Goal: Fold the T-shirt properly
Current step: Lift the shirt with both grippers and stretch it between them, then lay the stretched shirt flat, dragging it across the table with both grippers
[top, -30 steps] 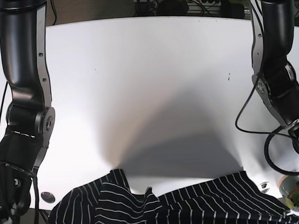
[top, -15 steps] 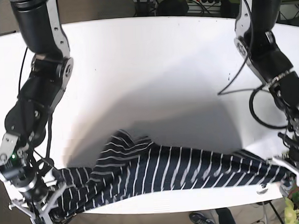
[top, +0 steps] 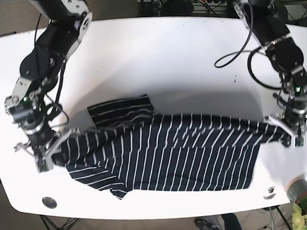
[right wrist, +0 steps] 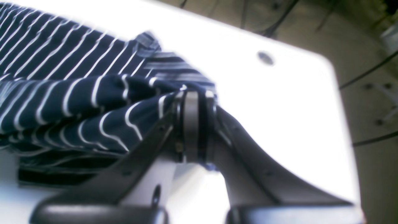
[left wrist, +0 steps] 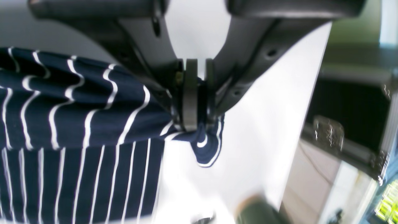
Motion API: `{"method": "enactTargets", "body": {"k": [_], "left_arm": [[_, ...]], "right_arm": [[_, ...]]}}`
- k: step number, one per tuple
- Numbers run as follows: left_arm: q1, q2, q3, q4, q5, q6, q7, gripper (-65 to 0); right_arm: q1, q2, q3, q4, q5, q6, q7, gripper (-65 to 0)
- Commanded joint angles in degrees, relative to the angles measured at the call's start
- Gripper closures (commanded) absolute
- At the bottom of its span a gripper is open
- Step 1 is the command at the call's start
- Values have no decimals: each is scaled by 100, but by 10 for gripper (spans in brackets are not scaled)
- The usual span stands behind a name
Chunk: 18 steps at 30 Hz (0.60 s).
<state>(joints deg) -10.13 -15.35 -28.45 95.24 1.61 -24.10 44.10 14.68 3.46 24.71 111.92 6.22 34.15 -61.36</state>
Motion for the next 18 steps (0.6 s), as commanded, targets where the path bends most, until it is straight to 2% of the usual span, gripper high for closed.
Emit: {"method": "enactTargets", "body": {"k": [1,6,10,15,18], "left_arm": [[33,28,-237,247,-121,-118,-159,0],[525,45,-571,247,-147,-452,-159,0],[886,54,-764,247,-156,-610,-159,0],[1316,63,-1081,256,-165,-619,-159,0],[1501,63,-1292,256,-165,-856,-159,0]], "right_arm": [[-83,-17,39,109,77,-26,136,-22],[-778,-140,48,118,640,-79,154,-22],[-1147,-201,399,100,1053,-79,163,-22],[-1516,-263,637,92,1194,-79,163,-22],[-1736,-263,672,92,1176,-79,163,-22]]}}
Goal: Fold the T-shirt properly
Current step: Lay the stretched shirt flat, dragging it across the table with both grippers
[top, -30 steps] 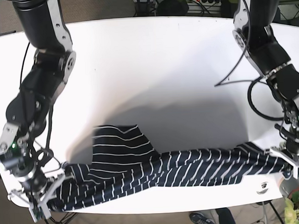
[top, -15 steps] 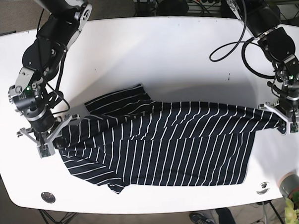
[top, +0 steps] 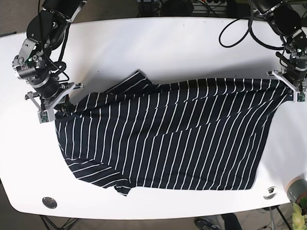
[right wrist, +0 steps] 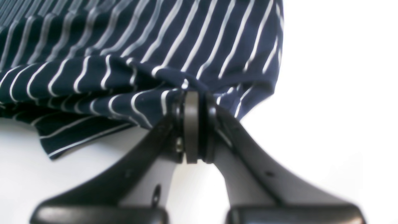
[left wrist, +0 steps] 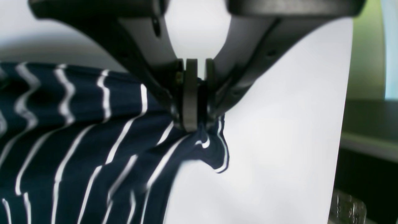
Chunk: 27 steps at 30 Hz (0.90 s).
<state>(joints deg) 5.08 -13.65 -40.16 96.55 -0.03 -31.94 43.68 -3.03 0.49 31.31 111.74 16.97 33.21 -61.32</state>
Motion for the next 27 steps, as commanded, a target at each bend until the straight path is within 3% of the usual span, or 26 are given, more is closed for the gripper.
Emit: {"method": "enactTargets", "body": {"k": [1,11,24,27], "left_arm": [[32,-108,-208,125,-1,-177,-118,0],[560,-134,-955,125,-1,-801,-118,0],[736,-143,-1333,116,-1,-806,-135,0],[727,-143,-1316,116,-1,-806,-126,-7]], "right_arm": [[-53,34,12,109,92,15,158,-22],[-765,34,12,109,127,68,158,-24],[-1223,34,12,100,127,77,158,-29],[-1223,34,12,100,127,77,158,-100]]}}
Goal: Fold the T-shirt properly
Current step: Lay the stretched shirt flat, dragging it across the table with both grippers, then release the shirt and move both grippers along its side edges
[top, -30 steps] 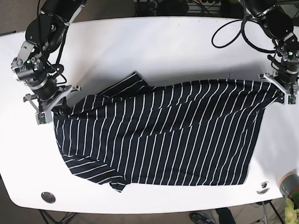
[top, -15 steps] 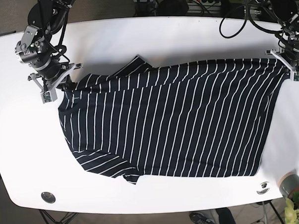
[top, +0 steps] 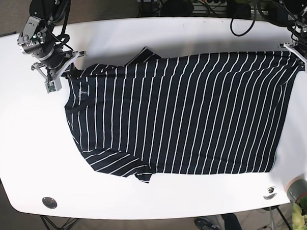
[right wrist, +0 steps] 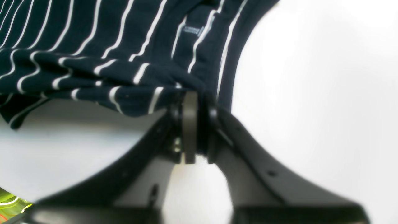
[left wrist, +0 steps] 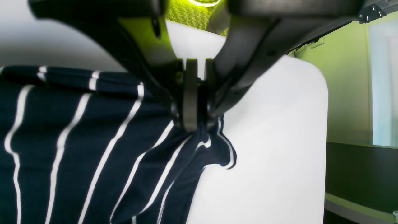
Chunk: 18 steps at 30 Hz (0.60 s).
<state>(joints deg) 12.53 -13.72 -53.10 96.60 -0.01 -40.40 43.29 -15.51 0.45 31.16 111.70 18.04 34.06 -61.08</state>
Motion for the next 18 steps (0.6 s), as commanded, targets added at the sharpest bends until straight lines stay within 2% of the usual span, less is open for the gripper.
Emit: {"method": "enactTargets", "body": {"k": [1,6,8,11,18], "left_arm": [[-27,-136,-22,112,-3,40,-87,-38],[-45,-136,304,121,-3,40,-78,-331],[-45,-136,391,121,14,40,-78,-399],[-45,-136,594,129,-12,40,-78,-407],[-221,-110,1033,789,-21,40,-87,-392]], "right_arm": [[25,39,27,105,20,-9,134,-141],[69,39,27,122,20,-9,134,-398],[87,39,27,122,20,-9,134,-452],[131,39,10,122,20,-9,134,-491],[544,48,-26,131,20,-9,117,-491]]}}
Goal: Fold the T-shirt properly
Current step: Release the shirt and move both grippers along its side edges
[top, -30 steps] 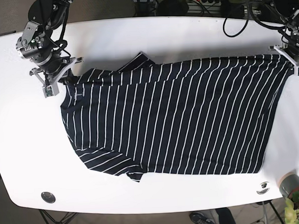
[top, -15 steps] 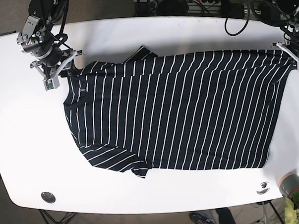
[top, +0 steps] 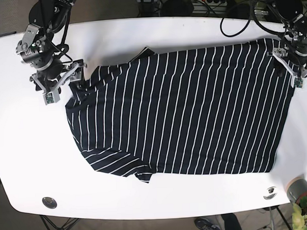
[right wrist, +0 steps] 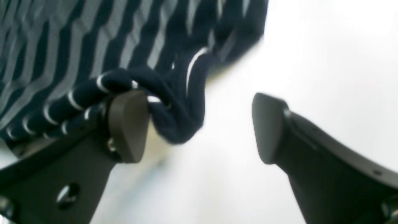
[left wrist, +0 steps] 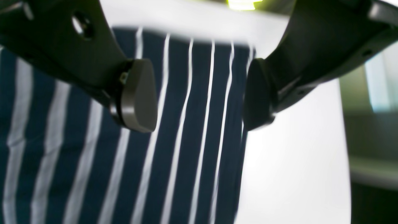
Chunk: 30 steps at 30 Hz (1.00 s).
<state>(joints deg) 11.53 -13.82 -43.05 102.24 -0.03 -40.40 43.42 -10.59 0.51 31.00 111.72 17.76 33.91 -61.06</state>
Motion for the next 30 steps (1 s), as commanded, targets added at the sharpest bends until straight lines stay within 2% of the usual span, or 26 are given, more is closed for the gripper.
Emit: {"method": "enactTargets", "body": {"k": [1,4,7,9,13,15,19,25,28,30], "left_arm": [[-252,-90,107,251,-19,40,-100,-392],[-516,-90,256,234,-1,40,-100,-392],[-674,-90,423,234,16,40,-100,-392],[-788,-90,599,225,34,40,-100,-392],[-885,-90,819,234,43,40,-100,-392],[-911,-90,819,225,43,40,-100,-392],[-1078,-81,951,207,43,40,-100,-392],[-1351,-81,1083,-206,43,40,-91,-392],[-1509,-81,1083,-364,52,563,-91,-393],[-1509,-81,1083,-443,52,845,-91,-393]], "right_arm": [[123,41,-10,129,48,7,106,-491],[263,50,-19,129,75,7,97,-493],[430,94,-10,129,532,218,-132,-493],[536,226,-37,129,910,332,-378,-491],[615,234,-10,129,1640,341,-642,-490],[650,234,-10,103,1692,341,-642,-490],[1134,234,-10,-100,1297,341,-633,-490],[2145,270,-54,-1155,180,341,-624,-490],[2716,340,-54,-1972,-400,350,-562,-490],[3077,437,-54,-2667,-769,350,-255,-488]]}}
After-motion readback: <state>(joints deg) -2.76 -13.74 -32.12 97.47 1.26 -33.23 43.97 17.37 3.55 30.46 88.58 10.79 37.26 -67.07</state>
